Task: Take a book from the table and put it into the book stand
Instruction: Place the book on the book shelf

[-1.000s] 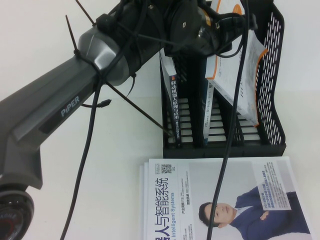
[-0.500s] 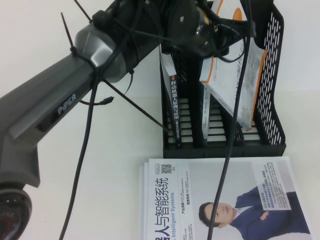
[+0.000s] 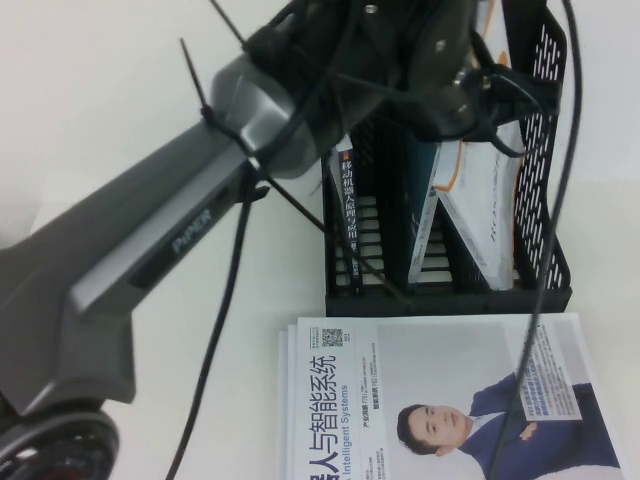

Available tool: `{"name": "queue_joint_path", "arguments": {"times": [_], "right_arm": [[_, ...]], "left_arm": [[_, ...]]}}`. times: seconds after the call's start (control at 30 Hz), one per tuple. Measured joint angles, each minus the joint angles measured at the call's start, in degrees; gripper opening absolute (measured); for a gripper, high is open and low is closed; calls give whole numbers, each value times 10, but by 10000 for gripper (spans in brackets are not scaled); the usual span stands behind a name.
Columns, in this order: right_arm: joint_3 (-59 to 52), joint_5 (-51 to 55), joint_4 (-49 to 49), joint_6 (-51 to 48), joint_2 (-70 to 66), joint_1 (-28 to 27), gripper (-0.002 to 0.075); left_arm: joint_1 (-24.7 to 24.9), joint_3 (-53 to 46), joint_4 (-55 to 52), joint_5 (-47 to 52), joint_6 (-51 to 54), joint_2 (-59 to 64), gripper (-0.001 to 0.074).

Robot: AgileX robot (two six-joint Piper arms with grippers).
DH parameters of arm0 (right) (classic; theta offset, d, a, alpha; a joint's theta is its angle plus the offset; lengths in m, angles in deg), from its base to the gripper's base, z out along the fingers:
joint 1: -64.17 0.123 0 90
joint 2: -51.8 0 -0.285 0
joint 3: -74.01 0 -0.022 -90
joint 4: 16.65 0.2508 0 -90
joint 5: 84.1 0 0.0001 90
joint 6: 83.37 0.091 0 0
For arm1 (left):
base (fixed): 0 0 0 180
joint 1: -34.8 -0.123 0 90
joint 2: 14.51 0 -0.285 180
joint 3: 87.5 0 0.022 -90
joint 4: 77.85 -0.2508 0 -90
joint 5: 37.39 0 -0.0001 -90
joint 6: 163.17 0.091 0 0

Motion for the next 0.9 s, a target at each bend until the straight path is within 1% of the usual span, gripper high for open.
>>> {"name": "queue_joint_path", "arguments": {"times": [0.23,0.43,0.9], "right_arm": [[0,-3,9,-2,0,0,-4],[0,-9,14,-10,0,0,-4],[-1,-26,15,-13,-28,0,-4]], "left_arm": [[6,78,-46,85,-16,18,101],[6,125,-48,120,-17,25,101],[7,136,-43,121,-17,26,101]]}}
